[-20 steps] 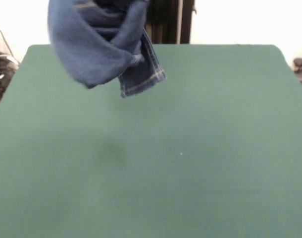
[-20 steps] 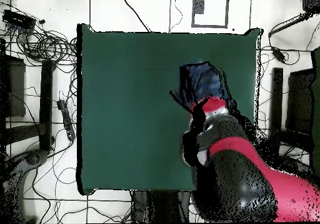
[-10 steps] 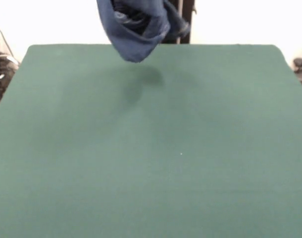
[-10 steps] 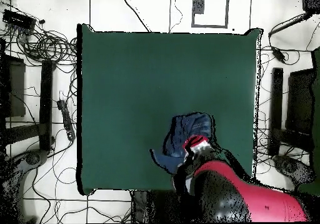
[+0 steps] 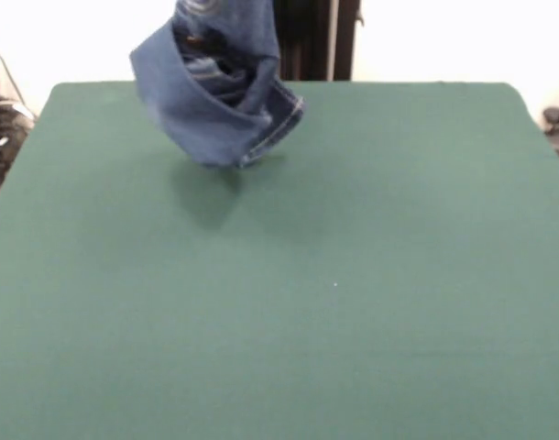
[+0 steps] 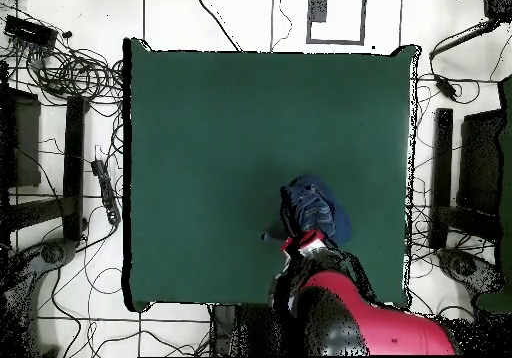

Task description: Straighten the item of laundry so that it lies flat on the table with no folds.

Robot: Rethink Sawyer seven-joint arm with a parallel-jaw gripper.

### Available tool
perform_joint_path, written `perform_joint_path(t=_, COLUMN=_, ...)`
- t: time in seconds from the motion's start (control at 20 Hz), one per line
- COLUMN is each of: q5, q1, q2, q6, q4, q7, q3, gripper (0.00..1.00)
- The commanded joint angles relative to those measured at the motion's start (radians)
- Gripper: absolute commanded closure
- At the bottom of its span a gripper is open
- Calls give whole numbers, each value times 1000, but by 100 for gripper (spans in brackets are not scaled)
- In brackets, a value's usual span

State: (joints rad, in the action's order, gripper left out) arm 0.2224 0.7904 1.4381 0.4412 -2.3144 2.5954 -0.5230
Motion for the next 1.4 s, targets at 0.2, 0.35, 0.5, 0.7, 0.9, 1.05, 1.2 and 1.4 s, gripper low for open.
perform_joint_path(t=0.2, q5=39, q1=-196, q2=-154, q6=-3, q4=29, q7=335, q3=224, gripper=100)
perform_joint_path(t=0.35, q5=60, q1=-273, q2=-214, q6=-28, q4=63, q7=357, q3=305, gripper=100)
perform_joint_path(t=0.5, q5=64, q1=-330, q2=-277, q6=-58, q4=97, q7=350, q3=373, gripper=100)
perform_joint_path(t=0.7, q5=-41, q1=-323, q2=-260, q6=-25, q4=98, q7=242, q3=369, gripper=100)
perform_joint_path(t=0.9, q5=-74, q1=-306, q2=-155, q6=218, q4=192, q7=149, q3=378, gripper=100)
perform_joint_path(t=1.05, q5=-87, q1=-311, q2=-125, q6=260, q4=241, q7=154, q3=390, gripper=100)
perform_joint_path(t=1.2, q5=-66, q1=-290, q2=-73, q6=466, q4=344, q7=82, q3=387, gripper=100)
perform_joint_path(t=1.4, q5=-137, q1=-257, q2=-38, q6=452, q4=314, q7=52, q3=389, gripper=100)
